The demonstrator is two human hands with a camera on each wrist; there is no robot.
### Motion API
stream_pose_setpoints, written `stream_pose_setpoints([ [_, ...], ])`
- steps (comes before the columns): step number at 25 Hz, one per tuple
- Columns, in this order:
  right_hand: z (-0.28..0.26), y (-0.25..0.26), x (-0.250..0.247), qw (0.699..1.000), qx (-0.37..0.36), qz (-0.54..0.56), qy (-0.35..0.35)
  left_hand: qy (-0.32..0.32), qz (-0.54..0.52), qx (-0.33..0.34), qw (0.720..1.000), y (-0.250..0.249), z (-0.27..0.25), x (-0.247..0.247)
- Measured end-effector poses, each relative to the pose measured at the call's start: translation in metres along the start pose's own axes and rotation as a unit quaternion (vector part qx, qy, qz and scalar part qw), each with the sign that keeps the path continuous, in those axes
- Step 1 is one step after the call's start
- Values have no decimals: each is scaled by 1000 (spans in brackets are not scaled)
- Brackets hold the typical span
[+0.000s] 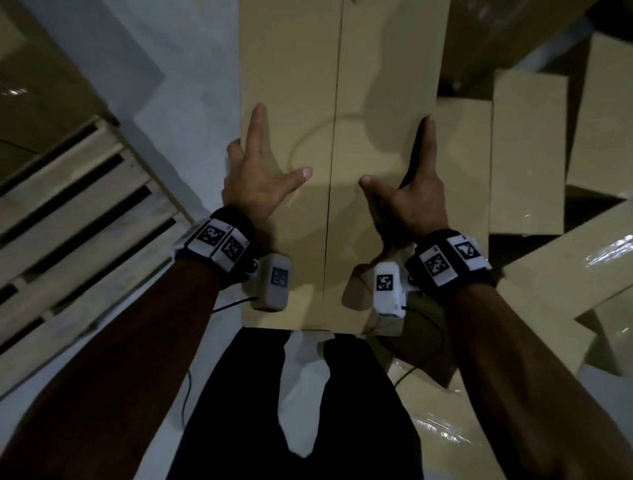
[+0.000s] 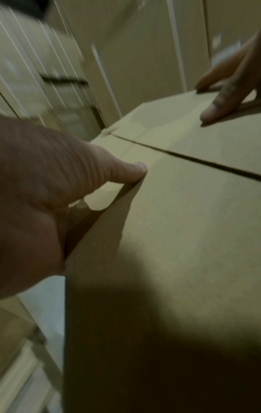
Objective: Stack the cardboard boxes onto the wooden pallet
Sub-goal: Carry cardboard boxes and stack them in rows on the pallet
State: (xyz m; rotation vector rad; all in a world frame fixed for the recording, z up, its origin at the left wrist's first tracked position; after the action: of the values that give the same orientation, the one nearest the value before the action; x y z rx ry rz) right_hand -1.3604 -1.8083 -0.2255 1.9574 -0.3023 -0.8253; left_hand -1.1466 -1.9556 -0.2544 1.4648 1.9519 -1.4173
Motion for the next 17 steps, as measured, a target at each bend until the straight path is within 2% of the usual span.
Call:
stream_pose_setpoints([
  [3, -35, 77, -7, 998, -36, 41, 16, -46, 0, 3, 999, -14, -50, -86],
  [7, -73, 145, -5, 993, -96, 38, 55, -121, -8, 8, 993, -19, -113, -163],
  [12, -132, 188, 4, 976, -184, 53, 102, -199, -33, -28, 979, 9, -205, -204],
  [17, -202, 204, 25, 960, -202, 30, 193, -261, -53, -89, 960, 46, -312, -223],
])
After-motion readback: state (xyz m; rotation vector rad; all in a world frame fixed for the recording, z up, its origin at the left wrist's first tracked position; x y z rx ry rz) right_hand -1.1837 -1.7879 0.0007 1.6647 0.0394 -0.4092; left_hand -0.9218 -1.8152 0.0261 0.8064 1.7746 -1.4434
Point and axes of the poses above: each hand's wrist, its own z-axis towards the middle knuckle, its own x-axis out of the palm, y = z × x, the point moved 8 cm from there along z, towards the middle knuckle, and after that the axes turned 13 degrees about z, right-handed, at the moved point
